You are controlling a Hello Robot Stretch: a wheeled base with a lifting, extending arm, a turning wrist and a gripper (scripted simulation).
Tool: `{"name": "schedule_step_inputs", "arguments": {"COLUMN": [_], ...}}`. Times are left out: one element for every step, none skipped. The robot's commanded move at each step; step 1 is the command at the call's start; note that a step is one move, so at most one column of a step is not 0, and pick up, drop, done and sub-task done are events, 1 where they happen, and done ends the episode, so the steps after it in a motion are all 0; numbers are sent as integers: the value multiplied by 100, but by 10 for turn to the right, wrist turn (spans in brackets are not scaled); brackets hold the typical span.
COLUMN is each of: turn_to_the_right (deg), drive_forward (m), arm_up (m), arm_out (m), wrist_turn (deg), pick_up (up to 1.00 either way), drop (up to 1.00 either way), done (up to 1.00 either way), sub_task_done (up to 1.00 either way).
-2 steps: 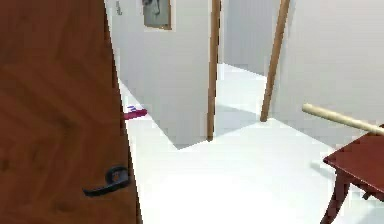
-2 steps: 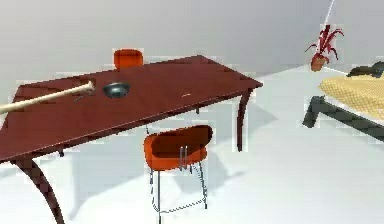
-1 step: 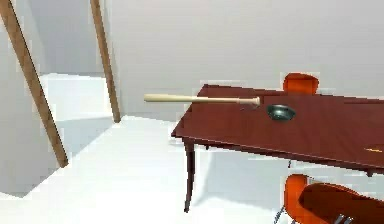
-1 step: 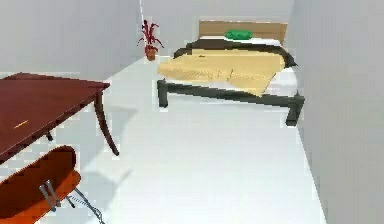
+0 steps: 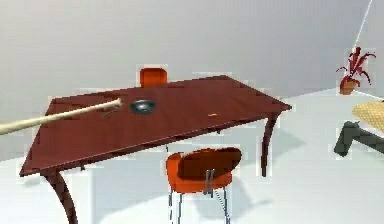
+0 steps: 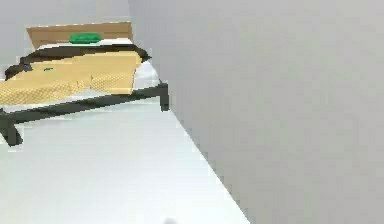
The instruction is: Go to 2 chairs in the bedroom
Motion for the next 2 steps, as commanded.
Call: {"name": "schedule_step_inputs", "arguments": {"turn_to_the_right": [0, 450], "drive_forward": [0, 0], "arm_up": [0, 0], "arm_out": [0, 0], "wrist_turn": [0, 0], "pick_up": [0, 0], "drop": [0, 0], "done": [0, 0], "sub_task_done": [100, 0]}}
